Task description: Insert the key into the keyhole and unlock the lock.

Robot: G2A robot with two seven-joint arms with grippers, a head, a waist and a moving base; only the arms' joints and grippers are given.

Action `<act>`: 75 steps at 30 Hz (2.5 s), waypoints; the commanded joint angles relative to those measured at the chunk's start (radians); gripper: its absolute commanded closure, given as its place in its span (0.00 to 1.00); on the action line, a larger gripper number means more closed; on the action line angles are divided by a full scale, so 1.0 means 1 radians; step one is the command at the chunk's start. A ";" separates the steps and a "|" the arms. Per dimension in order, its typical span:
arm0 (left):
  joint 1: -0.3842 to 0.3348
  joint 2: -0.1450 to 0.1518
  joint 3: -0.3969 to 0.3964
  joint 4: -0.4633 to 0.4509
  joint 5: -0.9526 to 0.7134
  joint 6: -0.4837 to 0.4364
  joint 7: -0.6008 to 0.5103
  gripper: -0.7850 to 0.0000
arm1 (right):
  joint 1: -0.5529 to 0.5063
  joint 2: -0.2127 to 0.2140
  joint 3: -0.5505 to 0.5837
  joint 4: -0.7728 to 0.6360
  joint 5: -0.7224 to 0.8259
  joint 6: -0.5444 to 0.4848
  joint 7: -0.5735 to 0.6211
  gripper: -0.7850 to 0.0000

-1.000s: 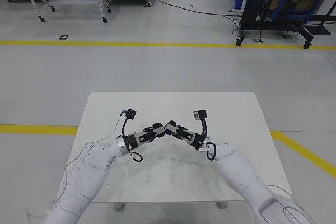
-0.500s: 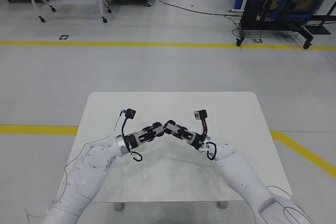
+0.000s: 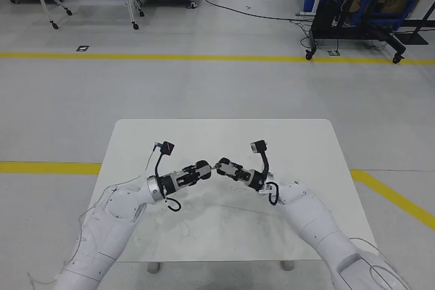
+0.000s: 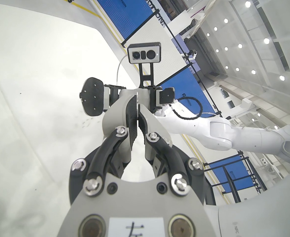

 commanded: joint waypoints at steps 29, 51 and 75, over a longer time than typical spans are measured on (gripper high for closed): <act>-0.051 0.020 0.037 0.041 -0.076 0.024 -0.217 1.00 | -0.039 0.106 0.025 -0.229 0.107 0.252 0.335 0.73; -0.065 0.027 0.047 0.056 -0.048 0.020 -0.168 0.00 | -0.031 0.131 -0.034 -0.220 0.164 0.221 0.304 1.00; 0.007 0.058 -0.076 -0.041 0.032 0.036 -0.039 0.00 | -0.190 0.227 0.105 -0.356 0.184 0.035 0.117 1.00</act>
